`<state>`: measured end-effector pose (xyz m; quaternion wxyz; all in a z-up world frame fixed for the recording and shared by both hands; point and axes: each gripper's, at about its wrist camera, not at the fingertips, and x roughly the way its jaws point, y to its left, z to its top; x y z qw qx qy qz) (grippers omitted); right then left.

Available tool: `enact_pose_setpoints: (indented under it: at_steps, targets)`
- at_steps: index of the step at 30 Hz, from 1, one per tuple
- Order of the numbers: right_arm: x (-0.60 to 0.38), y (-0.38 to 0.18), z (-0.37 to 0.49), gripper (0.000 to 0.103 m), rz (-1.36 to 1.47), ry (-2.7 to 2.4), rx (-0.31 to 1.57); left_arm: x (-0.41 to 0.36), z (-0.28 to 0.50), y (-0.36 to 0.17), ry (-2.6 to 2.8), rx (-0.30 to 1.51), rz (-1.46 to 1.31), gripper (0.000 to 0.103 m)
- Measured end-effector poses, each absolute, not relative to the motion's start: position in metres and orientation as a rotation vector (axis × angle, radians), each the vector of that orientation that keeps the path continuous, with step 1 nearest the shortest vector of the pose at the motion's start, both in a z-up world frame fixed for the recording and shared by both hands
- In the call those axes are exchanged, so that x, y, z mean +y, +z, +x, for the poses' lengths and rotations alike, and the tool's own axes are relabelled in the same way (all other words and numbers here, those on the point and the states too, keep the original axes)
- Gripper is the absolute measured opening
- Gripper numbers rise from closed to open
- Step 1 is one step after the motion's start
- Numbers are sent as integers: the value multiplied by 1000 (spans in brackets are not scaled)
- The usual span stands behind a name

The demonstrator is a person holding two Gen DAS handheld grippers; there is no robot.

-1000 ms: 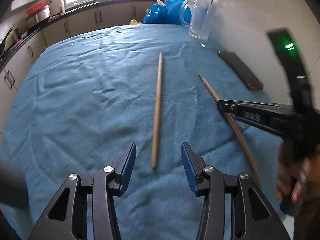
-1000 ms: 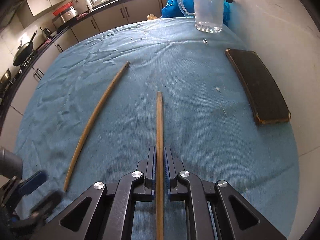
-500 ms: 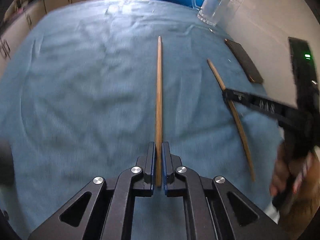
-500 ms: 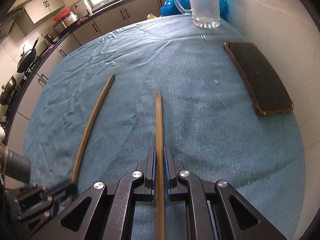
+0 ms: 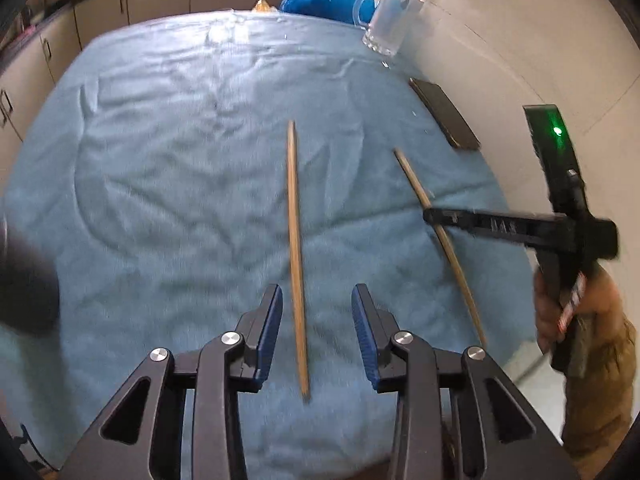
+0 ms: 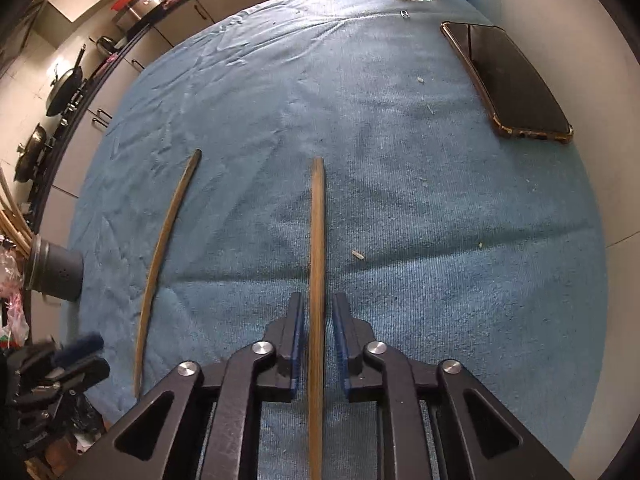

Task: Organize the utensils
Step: 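Close the left tool on one chopstick while the right tool grasps the other, then lift both chopsticks and turn them upright over the black cup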

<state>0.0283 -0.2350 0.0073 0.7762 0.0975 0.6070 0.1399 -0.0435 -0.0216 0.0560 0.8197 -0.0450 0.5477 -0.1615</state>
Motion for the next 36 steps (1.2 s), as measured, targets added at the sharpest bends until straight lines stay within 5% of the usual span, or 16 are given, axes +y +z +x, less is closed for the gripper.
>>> enact_pose_setpoints:
  at_steps: [21, 29, 30, 31, 32, 36]
  targets:
    - [-197, 2, 97, 26, -69, 259, 1448, -49, 63, 15, -178, 1226, 95, 28]
    - [-180, -3, 127, 25, -156, 233, 1517, -62, 73, 13, -215, 1261, 116, 49]
    - [-178, -3, 128, 19, -173, 239, 1509, -64, 71, 13, -210, 1251, 121, 45]
    - [-174, -2, 127, 15, -181, 250, 1496, -63, 69, 14, -203, 1236, 122, 16]
    - [-170, -1, 125, 10, -190, 257, 1482, -60, 67, 15, -206, 1232, 104, 7]
    - [-161, 0, 117, 8, -223, 265, 1408, -45, 51, 25, -231, 1187, 20, 6]
